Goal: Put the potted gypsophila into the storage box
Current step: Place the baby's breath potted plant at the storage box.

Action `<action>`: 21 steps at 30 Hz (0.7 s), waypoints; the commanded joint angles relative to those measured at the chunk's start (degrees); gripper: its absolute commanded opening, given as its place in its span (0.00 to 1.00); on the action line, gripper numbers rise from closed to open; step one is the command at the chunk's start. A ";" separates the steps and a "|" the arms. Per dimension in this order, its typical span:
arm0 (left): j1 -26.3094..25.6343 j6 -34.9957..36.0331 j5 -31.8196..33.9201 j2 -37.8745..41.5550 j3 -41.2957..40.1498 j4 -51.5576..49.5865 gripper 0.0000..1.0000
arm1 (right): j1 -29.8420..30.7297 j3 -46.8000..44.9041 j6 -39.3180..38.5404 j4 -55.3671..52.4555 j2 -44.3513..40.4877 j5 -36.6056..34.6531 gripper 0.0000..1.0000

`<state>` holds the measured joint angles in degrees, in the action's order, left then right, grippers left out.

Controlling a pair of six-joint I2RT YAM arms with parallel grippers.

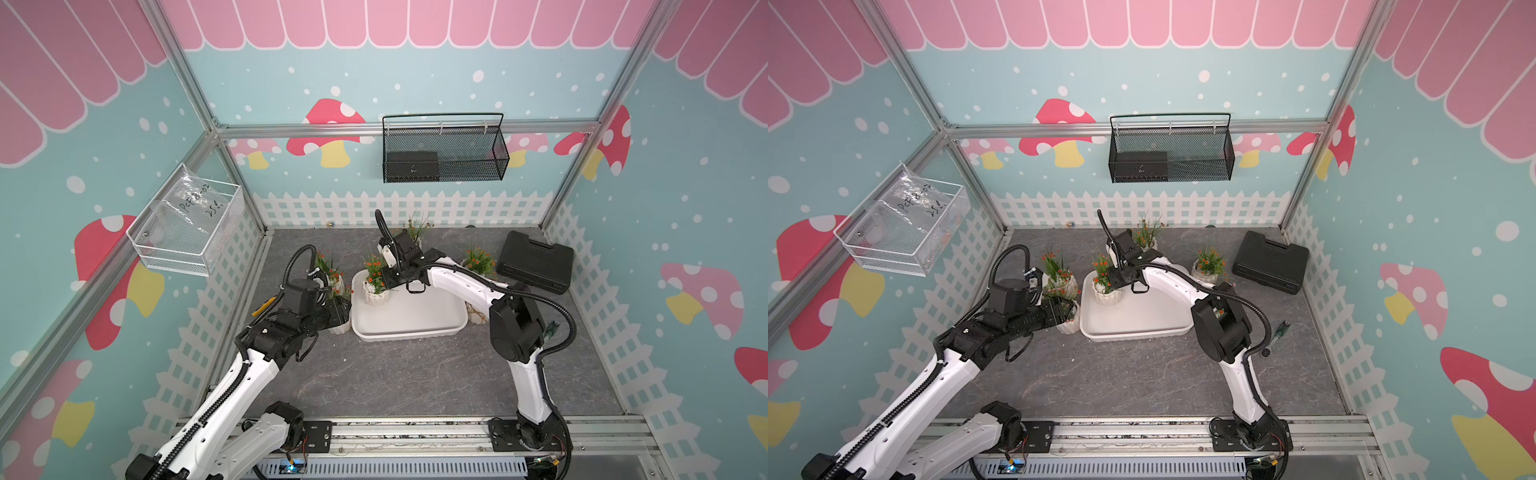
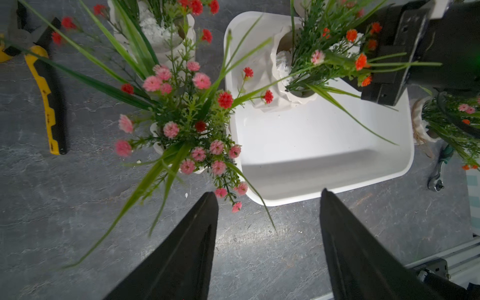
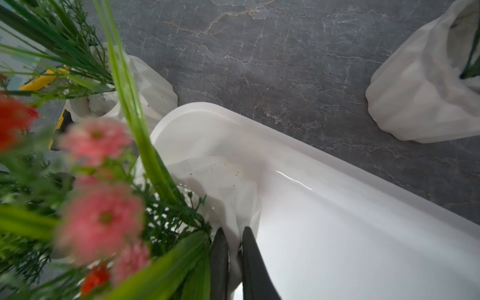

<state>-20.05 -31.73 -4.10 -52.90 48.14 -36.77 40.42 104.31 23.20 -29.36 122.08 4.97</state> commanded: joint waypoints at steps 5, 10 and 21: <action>2.90 -1.32 -1.47 1.09 0.11 -4.07 0.64 | 0.27 2.95 3.34 4.95 2.33 1.34 0.01; 8.51 -0.76 -3.73 3.08 0.81 -7.71 0.66 | 0.58 4.18 3.45 5.05 4.46 2.01 0.04; 21.32 1.18 -10.54 3.34 0.52 -11.06 0.66 | 0.55 4.01 3.43 4.98 3.75 1.97 0.34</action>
<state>0.14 -31.68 -12.01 -49.36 48.14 -46.02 40.51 106.96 26.52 -25.41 127.00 6.33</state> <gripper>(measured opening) 0.658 0.326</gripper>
